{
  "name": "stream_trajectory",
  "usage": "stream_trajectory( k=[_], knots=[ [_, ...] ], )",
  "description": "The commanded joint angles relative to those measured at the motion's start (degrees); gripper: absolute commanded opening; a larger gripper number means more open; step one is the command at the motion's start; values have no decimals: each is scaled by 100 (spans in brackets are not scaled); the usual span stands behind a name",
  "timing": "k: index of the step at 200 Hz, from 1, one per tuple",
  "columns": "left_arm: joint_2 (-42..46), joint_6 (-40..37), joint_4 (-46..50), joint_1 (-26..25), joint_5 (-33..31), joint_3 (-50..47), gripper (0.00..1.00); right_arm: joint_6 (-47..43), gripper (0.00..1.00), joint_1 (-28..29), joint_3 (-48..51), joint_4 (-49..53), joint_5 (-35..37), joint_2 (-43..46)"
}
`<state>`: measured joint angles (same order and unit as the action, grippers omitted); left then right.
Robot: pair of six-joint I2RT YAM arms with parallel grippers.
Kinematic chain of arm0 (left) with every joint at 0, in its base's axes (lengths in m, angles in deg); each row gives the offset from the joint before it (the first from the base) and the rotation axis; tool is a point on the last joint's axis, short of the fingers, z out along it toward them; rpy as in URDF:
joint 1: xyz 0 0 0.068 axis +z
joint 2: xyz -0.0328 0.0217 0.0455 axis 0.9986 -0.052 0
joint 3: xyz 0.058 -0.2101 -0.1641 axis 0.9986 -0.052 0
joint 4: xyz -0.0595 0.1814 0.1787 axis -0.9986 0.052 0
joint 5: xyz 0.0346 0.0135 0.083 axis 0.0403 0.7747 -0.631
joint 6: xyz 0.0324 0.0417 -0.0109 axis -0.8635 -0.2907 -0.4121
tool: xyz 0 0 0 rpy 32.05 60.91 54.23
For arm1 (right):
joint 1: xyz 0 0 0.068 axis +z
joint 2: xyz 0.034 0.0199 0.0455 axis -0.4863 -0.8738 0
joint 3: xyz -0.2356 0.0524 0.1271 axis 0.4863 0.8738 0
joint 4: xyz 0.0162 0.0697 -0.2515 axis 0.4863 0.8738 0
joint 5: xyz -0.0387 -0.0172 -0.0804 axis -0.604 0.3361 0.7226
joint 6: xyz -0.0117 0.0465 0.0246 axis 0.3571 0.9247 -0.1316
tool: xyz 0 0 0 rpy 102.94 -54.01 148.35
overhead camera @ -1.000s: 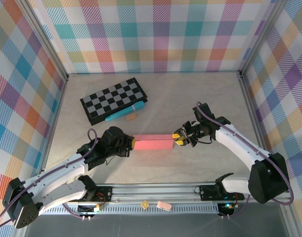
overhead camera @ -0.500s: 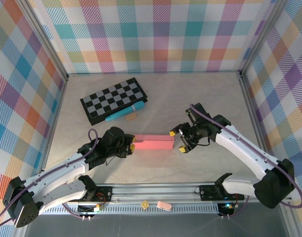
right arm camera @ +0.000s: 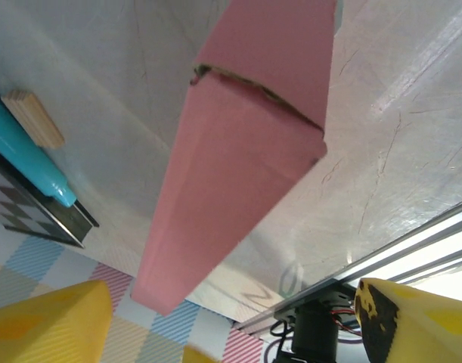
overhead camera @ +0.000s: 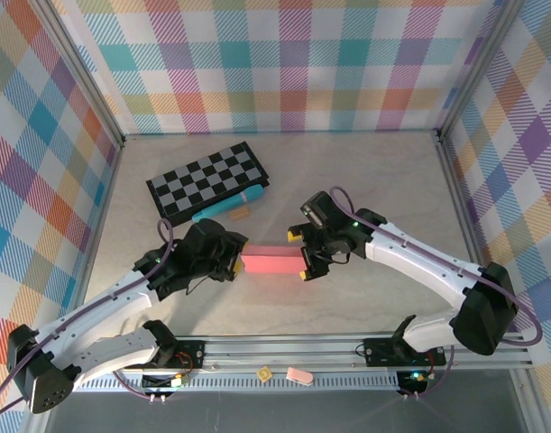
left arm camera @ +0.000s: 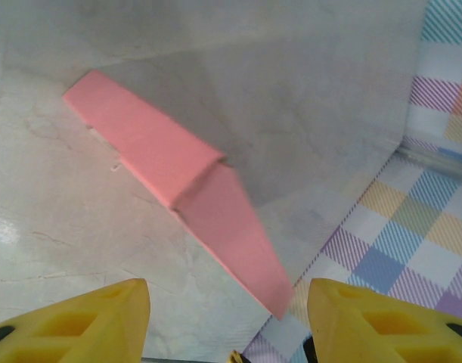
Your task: Fold the paper box
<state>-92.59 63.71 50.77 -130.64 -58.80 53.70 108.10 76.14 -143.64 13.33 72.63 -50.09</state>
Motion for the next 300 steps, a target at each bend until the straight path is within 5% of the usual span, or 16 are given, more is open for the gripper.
stream_trajectory(
  k=[1, 72, 112, 151, 207, 248, 300],
  knots=[
    [13, -945, 765, 172, -23, 473, 57, 784, 84, 33, -274, 72, 44, -277],
    [-245, -2526, 1615, 248, -344, 1622, 56, 688, 78, 68, -1141, 357, -239, -1550],
    [-198, -3019, 1937, 329, -376, 1882, 55, 530, 67, 155, -1116, 422, -218, -1766],
    [-148, -3249, 1572, 666, 184, 1778, 55, -19, 56, 168, -877, 129, 106, -1752],
    [-314, -3422, 1243, 979, 728, 1703, 53, -2039, 55, -216, -178, -1320, 192, -1303],
    [-413, -3507, 901, 1089, 900, 1548, 53, -4145, 48, -756, 732, -3306, -271, -594],
    [-544, -3493, 584, 1167, 985, 1318, 52, -4347, 40, -1569, 2486, -5414, -1435, -575]
  ],
)
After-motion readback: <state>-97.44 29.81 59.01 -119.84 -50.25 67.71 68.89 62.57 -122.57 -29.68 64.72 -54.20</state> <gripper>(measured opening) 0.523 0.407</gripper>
